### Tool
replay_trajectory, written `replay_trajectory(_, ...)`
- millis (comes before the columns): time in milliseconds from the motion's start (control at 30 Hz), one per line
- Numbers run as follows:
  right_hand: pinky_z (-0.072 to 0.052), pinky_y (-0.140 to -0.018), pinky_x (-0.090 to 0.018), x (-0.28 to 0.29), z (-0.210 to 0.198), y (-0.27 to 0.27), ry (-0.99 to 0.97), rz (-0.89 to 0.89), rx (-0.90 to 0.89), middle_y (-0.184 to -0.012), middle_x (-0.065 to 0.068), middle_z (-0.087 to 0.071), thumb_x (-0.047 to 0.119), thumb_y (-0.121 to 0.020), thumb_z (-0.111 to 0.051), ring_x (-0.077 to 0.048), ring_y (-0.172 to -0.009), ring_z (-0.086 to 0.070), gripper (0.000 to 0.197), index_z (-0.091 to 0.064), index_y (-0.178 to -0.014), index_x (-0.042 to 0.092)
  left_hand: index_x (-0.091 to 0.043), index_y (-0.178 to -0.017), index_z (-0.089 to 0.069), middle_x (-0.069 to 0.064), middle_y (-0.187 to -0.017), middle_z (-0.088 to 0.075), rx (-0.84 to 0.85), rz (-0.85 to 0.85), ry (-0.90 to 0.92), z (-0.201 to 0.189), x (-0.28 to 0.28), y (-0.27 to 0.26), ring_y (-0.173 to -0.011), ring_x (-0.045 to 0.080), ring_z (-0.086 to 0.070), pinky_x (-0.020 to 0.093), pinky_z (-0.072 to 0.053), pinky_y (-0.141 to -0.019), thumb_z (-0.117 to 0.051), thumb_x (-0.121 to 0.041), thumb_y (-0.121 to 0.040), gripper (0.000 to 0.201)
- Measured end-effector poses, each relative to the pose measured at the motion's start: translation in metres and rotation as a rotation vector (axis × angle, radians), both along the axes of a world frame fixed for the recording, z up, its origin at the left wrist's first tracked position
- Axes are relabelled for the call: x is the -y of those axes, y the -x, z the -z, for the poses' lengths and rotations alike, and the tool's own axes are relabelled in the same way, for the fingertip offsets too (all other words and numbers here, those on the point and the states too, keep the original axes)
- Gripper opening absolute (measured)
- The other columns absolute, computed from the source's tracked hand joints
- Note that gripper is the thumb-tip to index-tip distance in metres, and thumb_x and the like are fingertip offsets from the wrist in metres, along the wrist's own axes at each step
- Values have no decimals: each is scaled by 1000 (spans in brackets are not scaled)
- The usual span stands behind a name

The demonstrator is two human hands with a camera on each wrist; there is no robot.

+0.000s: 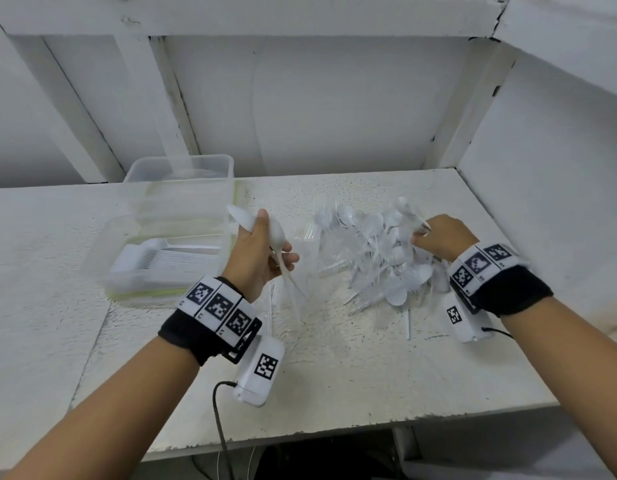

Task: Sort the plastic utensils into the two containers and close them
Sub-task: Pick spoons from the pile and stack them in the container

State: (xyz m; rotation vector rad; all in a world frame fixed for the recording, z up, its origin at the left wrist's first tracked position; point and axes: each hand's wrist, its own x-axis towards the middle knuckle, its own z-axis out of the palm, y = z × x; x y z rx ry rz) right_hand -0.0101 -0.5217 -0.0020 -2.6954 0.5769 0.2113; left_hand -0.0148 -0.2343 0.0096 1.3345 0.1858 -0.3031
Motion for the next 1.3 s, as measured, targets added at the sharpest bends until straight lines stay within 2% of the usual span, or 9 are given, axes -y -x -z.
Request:
replay_trajectory(67, -38, -61, -28, 2, 7, -4, 62, 23, -63, -69, -10, -51, 17, -89, -51, -28, -72, -53, 28, -47, -63, 6, -14, -115, -38, 3, -67, -45, -92, -35, -18, 5, 5, -1, -51, 13, -46, 27, -46, -54, -33, -49, -97, 40)
replay_trajectory(233, -34, -56, -28, -9, 15, 1, 72, -78, -84, -70, -5, -50, 25, -91, -48, -24, -72, -52, 27, -45, -68, 12, -16, -88, -46, -1, -67, -32, -144, -22, -80, 12, 14, -2, -49, 9, -29, 21, -31, -46, -39, -53, -93, 38)
replay_trajectory(367, -36, -65, -27, -21, 18, 9, -63, -148, -70, -85, 1, -55, 28, -86, -58, -20, -81, -52, 11, -49, -91, 23, -14, -80, -46, 0, -67, -33, -145, 42, -137, 20, 16, -4, -50, 10, -33, 17, -32, -39, -54, -16, -94, 16)
replay_trajectory(433, -38, -73, -29, -19, 16, 11, -76, -148, -62, -99, -4, -59, 28, -86, -59, -22, -87, -53, 23, -52, -107, 19, -15, -83, -46, 1, -66, -39, -159, 47, -127, 19, 17, -3, -50, 11, -38, 20, -37, -42, -49, -16, -96, 14)
replay_trajectory(667, -35, -54, -25, 4, 4, 29, 201, -36, -185, -68, -3, -50, 25, -88, -57, -21, -69, -52, 28, -45, -67, 11, -12, -90, -47, 0, -62, -37, 85, 184, -481, 20, 22, 2, -48, 11, -30, 22, -27, -43, -51, -30, -94, 18)
replay_trajectory(833, -37, -55, -26, 7, 20, 33, 69, -11, -184, -65, -3, -49, 18, -82, -63, -23, -73, -54, 24, -48, -66, 9, -16, -65, -46, -5, -60, -43, 406, 482, -795, 22, 44, 9, -52, 8, -38, 17, -29, -49, -55, -25, -92, 30)
replay_trajectory(1000, -33, -59, -28, 8, 10, 32, 78, 37, 26, -67, -5, -46, 10, -89, -49, -25, -76, -48, 22, -44, -67, 6, -15, -93, -64, 1, -81, -65, 660, 906, -1015, 27, 76, 20, -70, 15, -56, 25, -42, -65, -48, -23, -94, 17)
replay_trajectory(1133, -30, -57, -30, 10, -7, 35, -32, 140, 239, -72, -7, -46, 9, -88, -45, -26, -75, -45, 17, -40, -72, 7, -20, -123, -55, 6, -102, -65, 860, 1041, -1257, 30, 99, 27, -91, 24, -60, 25, -38, -67, -42, -20, -95, 31)
replay_trajectory(1300, -27, -56, -29, 7, -22, 32, -49, 125, 544, -67, -8, -46, 10, -90, -46, -25, -67, -43, 17, -45, -74, 3, -17, -126, -44, 5, -80, -50, 983, 1047, -1408, 32, 116, 31, -75, 27, -55, 27, -37, -58, -43, -23, -95, 32)
